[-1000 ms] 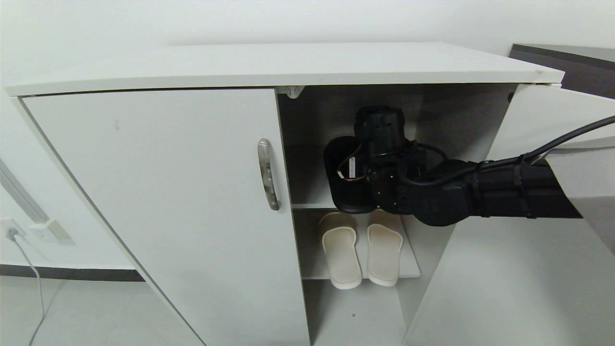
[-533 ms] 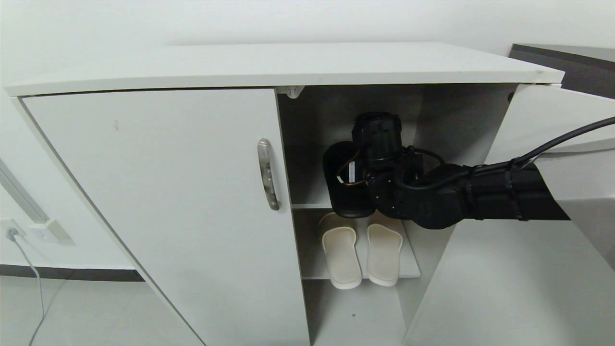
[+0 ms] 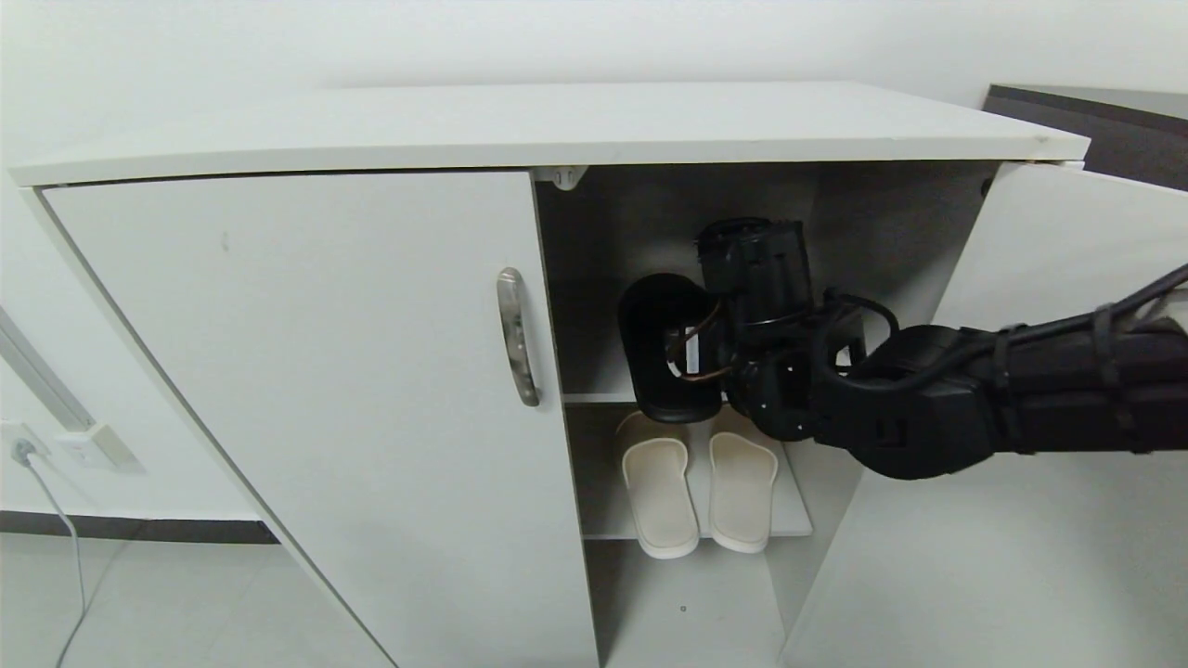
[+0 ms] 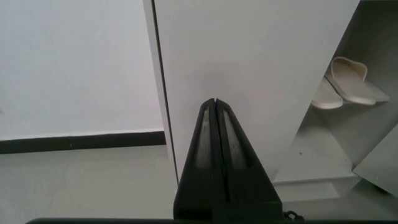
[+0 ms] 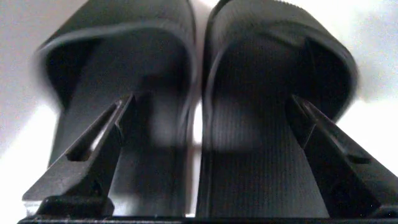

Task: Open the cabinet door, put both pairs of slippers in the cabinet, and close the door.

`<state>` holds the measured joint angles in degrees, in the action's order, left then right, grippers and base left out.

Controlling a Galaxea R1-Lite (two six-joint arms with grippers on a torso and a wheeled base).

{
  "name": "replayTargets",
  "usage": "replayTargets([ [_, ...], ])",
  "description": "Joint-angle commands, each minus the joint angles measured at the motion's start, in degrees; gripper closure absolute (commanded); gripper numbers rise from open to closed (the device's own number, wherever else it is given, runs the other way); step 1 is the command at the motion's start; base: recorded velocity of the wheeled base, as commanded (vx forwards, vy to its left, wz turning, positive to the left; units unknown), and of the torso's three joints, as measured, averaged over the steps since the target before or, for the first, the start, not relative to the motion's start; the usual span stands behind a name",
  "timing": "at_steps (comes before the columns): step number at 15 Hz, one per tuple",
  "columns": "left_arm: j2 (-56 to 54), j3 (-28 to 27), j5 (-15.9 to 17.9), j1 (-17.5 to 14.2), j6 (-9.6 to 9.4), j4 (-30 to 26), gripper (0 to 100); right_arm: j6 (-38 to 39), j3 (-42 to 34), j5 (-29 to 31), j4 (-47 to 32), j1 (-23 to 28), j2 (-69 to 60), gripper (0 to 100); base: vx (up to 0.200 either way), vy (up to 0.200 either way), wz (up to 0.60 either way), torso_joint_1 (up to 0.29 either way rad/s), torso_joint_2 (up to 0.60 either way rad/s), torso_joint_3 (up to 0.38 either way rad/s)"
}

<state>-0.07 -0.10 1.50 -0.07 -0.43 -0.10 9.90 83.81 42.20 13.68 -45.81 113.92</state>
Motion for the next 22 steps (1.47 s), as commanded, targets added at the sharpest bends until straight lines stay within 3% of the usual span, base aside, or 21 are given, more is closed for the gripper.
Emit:
replayTargets([
  [1, 0.07, 0.01, -0.01, -0.01, -0.01, 0.01, 100, 0.12, -6.38, 0.25, 0.12, -3.23, -7.4, 0, 0.0, 0.0, 0.0, 0.0, 0.0, 0.0],
  [5, 0.07, 0.01, -0.01, -0.01, -0.1, 0.01, 100, 0.3, -16.13, -0.37, 0.56, -7.27, -15.31, 0, 0.0, 0.0, 0.0, 0.0, 0.0, 0.0],
  [7, 0.07, 0.01, 0.08, -0.01, -0.1, 0.01, 100, 0.3, -23.52, -3.8, 4.87, -8.86, -19.61, 0, 0.0, 0.0, 0.0, 0.0, 0.0, 0.0],
  [10, 0.07, 0.01, 0.08, -0.01, -0.19, 0.01, 100, -2.08, -35.47, -15.92, 15.41, -9.12, -25.33, 0, 0.0, 0.0, 0.0, 0.0, 0.0, 0.0],
  [15, 0.07, 0.01, 0.08, -0.01, -0.01, 0.01, 100, -5.06, -38.81, -17.86, 18.58, -8.59, -24.01, 0, 0.0, 0.0, 0.0, 0.0, 0.0, 0.0],
  [16, 0.07, 0.01, 0.08, -0.01, -0.01, 0.01, 100, -5.06, -39.07, -17.95, 18.67, -8.59, -23.66, 100, 0.0, 0.0, 0.0, 0.0, 0.0, 0.0],
  [22, 0.07, 0.01, 0.08, -0.01, -0.01, 0.01, 100, -5.15, -39.25, -17.95, 20.6, -8.59, -22.34, 100, 0.0, 0.0, 0.0, 0.0, 0.0, 0.0],
])
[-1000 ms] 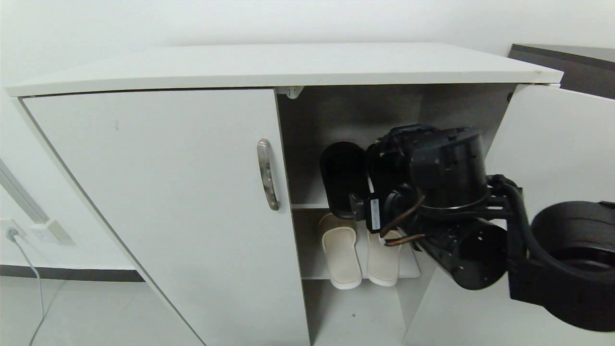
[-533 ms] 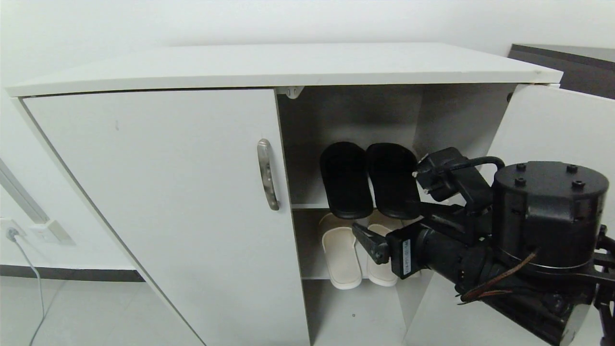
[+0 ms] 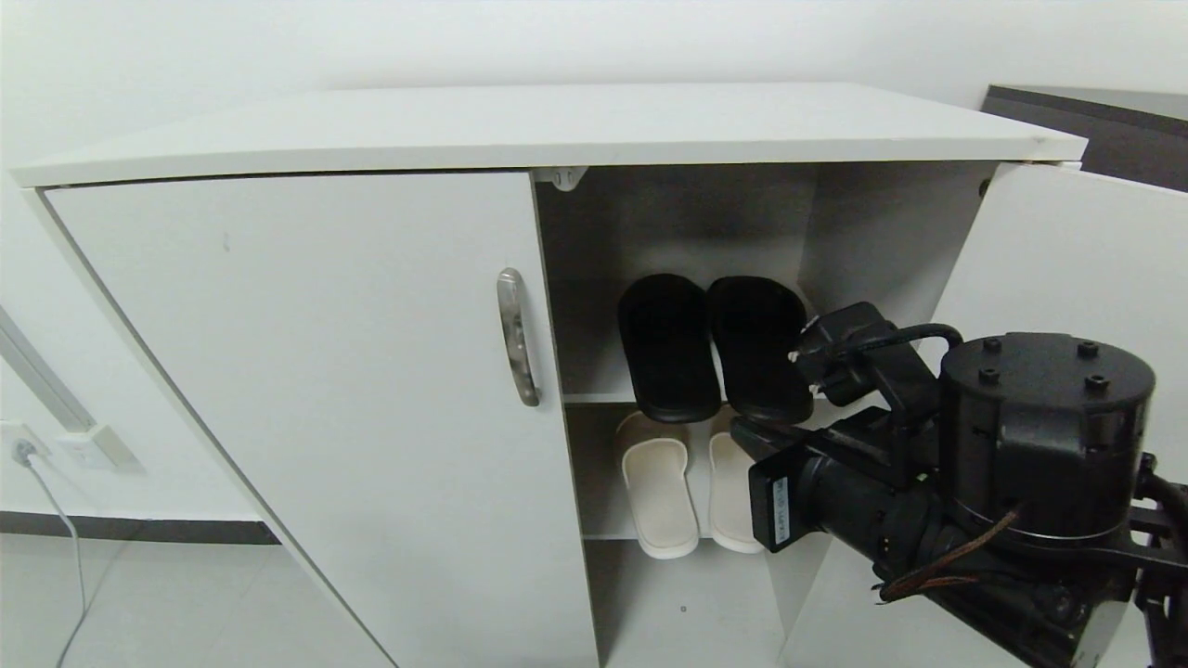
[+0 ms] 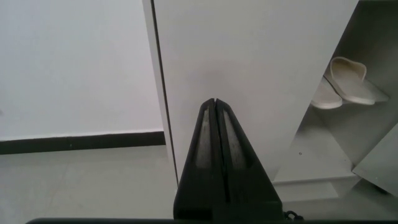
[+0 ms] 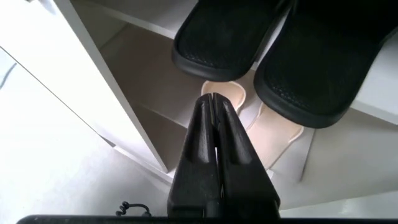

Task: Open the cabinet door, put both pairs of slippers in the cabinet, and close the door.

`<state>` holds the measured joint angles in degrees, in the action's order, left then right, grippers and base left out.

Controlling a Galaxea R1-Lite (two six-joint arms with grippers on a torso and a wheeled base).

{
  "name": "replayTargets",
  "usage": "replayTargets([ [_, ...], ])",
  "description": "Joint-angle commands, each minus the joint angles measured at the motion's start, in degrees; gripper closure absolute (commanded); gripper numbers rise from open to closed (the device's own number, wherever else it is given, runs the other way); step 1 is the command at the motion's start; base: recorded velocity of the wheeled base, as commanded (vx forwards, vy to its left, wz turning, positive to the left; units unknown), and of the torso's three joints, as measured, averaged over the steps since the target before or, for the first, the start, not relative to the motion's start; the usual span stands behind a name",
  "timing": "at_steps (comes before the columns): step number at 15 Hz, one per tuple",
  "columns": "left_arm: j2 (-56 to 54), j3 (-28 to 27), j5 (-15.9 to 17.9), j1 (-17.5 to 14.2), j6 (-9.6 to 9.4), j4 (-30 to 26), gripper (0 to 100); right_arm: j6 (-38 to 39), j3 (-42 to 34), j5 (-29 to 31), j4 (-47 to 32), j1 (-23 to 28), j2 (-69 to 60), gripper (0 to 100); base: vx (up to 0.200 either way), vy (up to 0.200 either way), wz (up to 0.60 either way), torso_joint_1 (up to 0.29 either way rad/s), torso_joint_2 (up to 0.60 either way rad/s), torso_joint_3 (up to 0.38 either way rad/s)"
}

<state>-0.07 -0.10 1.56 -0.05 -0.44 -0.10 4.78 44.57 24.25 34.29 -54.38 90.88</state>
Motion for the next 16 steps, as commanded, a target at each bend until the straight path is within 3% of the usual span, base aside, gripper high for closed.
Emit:
replayTargets([
  [1, 0.07, 0.01, 0.02, -0.04, 0.0, 0.01, 100, -0.03, -0.01, 0.01, 0.07, -0.02, 1.32, 100, 0.0, 0.0, 0.0, 0.0, 0.0, 0.0],
  [16, 0.07, 0.01, -0.07, -0.04, 0.18, 0.01, 100, 0.06, -0.54, -0.08, 1.39, 0.07, 3.16, 100, -0.2, 0.0, 0.0, 0.003, 0.0, 0.001],
])
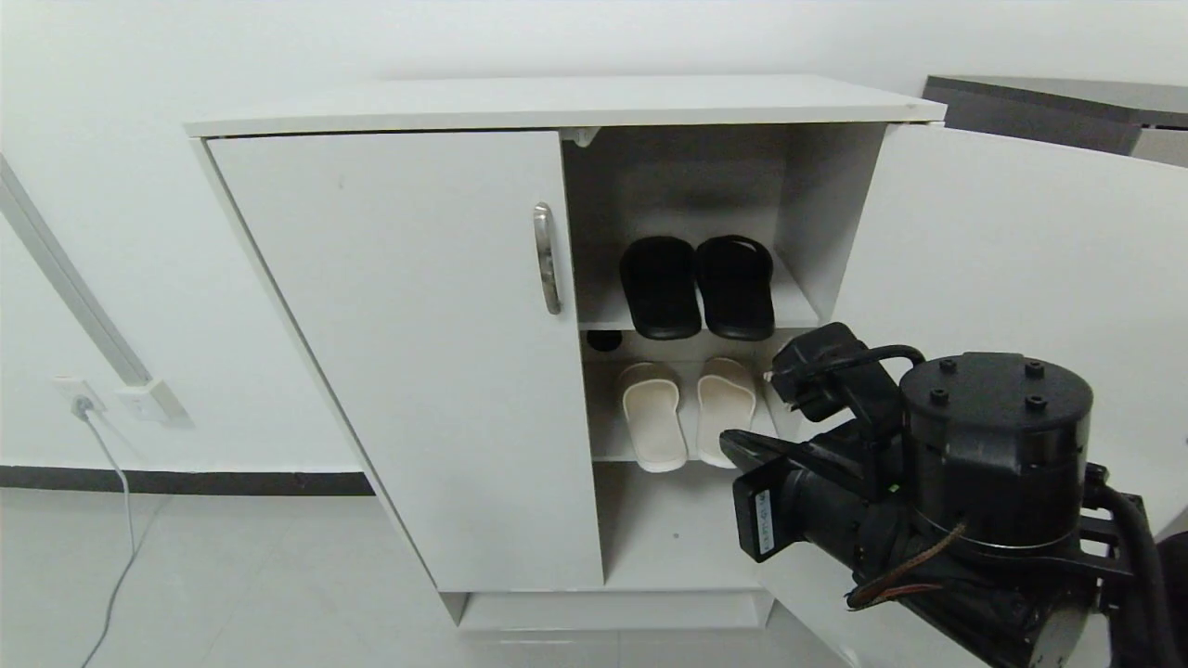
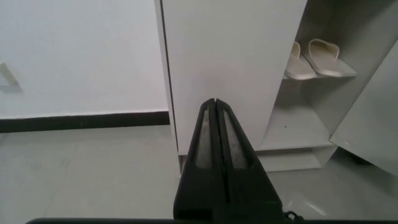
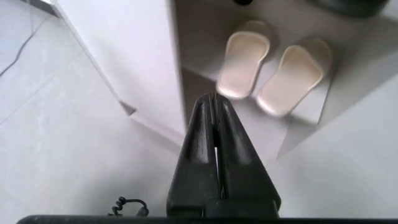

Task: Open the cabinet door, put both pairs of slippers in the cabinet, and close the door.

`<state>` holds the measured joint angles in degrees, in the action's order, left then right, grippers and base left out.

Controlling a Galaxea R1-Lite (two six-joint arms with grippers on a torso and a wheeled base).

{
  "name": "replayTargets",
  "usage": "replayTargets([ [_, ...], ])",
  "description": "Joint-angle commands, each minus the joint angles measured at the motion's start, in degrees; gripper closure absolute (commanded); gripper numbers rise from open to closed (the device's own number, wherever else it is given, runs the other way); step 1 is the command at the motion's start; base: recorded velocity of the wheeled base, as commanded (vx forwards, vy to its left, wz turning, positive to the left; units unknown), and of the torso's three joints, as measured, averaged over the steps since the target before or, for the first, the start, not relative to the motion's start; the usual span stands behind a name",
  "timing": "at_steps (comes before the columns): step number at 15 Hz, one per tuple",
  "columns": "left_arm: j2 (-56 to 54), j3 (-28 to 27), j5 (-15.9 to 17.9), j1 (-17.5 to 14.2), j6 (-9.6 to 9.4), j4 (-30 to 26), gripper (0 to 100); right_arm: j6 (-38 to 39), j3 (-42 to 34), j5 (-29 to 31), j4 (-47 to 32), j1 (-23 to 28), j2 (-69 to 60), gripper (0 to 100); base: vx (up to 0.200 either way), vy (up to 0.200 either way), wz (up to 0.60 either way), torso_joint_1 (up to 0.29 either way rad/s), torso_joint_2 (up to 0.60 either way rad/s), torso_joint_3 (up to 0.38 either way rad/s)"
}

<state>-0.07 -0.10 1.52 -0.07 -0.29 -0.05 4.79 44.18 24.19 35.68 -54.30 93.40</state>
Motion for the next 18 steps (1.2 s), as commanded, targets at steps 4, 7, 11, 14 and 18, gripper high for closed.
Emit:
replayTargets([
  [4, 0.07, 0.01, 0.06, -0.01, -0.15, -0.04, 100, 0.13, -0.41, -0.1, 0.88, -0.02, 1.25, 100, -0.15, 0.0, 0.0, 0.001, 0.0, 0.002],
  [7, 0.07, 0.01, 0.06, -0.01, -0.15, -0.04, 100, 0.31, -1.11, -0.63, 0.88, 0.51, 1.78, 100, 0.0, 0.0, 0.0, 0.0, 0.0, 0.0],
  [11, 0.07, 0.01, 0.06, -0.01, -0.15, -0.04, 100, -0.57, -2.78, -2.21, 2.29, 1.47, 1.87, 100, 0.0, 0.0, 0.0, 0.0, 0.0, 0.0],
  [14, 0.07, 0.01, 0.06, -0.01, -0.06, -0.04, 100, -0.84, -3.13, -2.3, 2.29, 1.56, 1.87, 100, 0.0, 0.0, 0.0, 0.0, 0.0, 0.0],
  [18, 0.07, 0.01, 0.06, -0.01, -0.15, -0.04, 100, -1.63, -3.66, -2.13, 2.29, 1.56, 1.96, 100, 0.0, 0.0, 0.0, 0.0, 0.0, 0.0],
])
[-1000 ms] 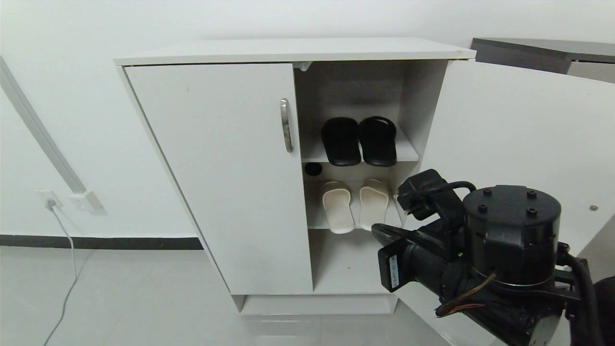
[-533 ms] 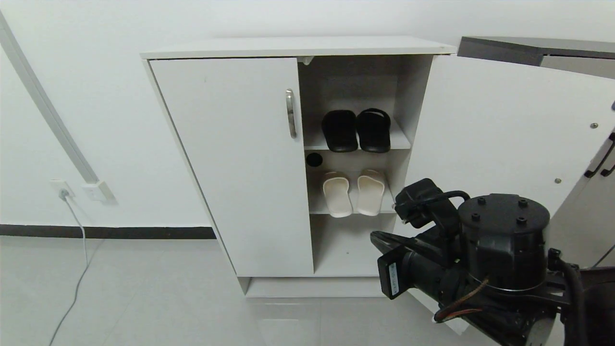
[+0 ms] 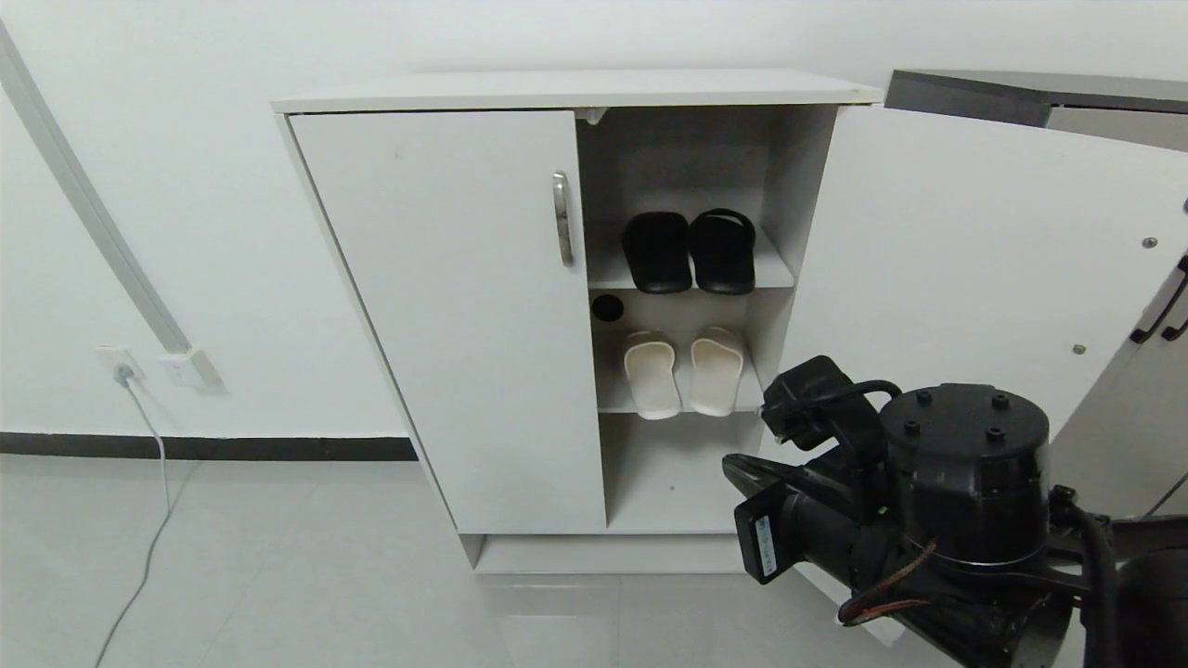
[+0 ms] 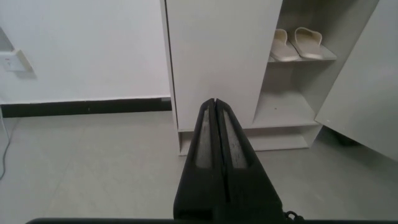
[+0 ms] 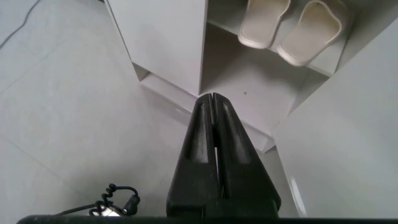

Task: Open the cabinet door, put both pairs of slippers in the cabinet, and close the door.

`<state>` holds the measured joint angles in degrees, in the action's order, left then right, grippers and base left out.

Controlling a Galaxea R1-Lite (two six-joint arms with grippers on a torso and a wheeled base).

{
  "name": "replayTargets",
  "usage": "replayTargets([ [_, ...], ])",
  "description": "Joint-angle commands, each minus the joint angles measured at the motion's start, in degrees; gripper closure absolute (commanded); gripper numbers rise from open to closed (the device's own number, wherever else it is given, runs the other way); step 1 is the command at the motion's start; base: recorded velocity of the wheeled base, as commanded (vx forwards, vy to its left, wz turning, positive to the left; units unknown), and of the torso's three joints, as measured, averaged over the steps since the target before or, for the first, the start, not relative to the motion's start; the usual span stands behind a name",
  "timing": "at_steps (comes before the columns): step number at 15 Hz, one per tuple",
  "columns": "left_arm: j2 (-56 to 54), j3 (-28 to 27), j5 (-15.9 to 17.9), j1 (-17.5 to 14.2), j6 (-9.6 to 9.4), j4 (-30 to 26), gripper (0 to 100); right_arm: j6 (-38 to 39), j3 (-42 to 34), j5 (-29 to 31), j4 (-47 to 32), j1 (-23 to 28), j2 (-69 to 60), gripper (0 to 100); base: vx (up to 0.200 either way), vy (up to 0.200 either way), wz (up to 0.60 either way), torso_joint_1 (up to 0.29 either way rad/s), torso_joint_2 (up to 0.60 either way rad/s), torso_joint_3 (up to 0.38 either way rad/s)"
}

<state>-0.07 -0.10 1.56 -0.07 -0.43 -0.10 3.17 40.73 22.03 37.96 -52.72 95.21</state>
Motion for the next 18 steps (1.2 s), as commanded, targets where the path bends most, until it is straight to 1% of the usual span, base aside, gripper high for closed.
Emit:
replayTargets([
  [1, 0.07, 0.01, 0.02, -0.01, -0.01, 0.01, 100, -0.01, -0.3, -0.06, 0.01, -0.1, 0.15, 100, 0.0, 0.0, 0.0, 0.0, 0.0, 0.0],
  [12, 0.07, 0.01, 0.02, -0.01, -0.01, 0.01, 100, 0.08, -0.3, -0.06, 0.1, -0.01, -0.11, 100, 0.0, 0.0, 0.0, 0.0, 0.0, 0.0],
  [14, 0.07, 0.01, 0.02, -0.01, -0.01, 0.01, 100, -0.01, -0.3, -0.06, 0.1, -0.01, 0.06, 100, 0.0, 0.0, 0.0, -0.002, -0.19, -0.207],
  [16, 0.07, 0.01, 0.02, -0.01, -0.01, 0.01, 100, -0.01, -0.21, -0.06, 0.1, -0.01, 0.06, 100, 0.0, 0.0, 0.0, 0.005, -0.15, -0.347],
  [18, 0.07, 0.01, 0.02, -0.01, -0.01, 0.01, 100, 0.08, -0.04, 0.12, 0.1, -0.01, 0.24, 100, 0.0, 0.0, 0.0, 0.036, -0.51, -0.381],
])
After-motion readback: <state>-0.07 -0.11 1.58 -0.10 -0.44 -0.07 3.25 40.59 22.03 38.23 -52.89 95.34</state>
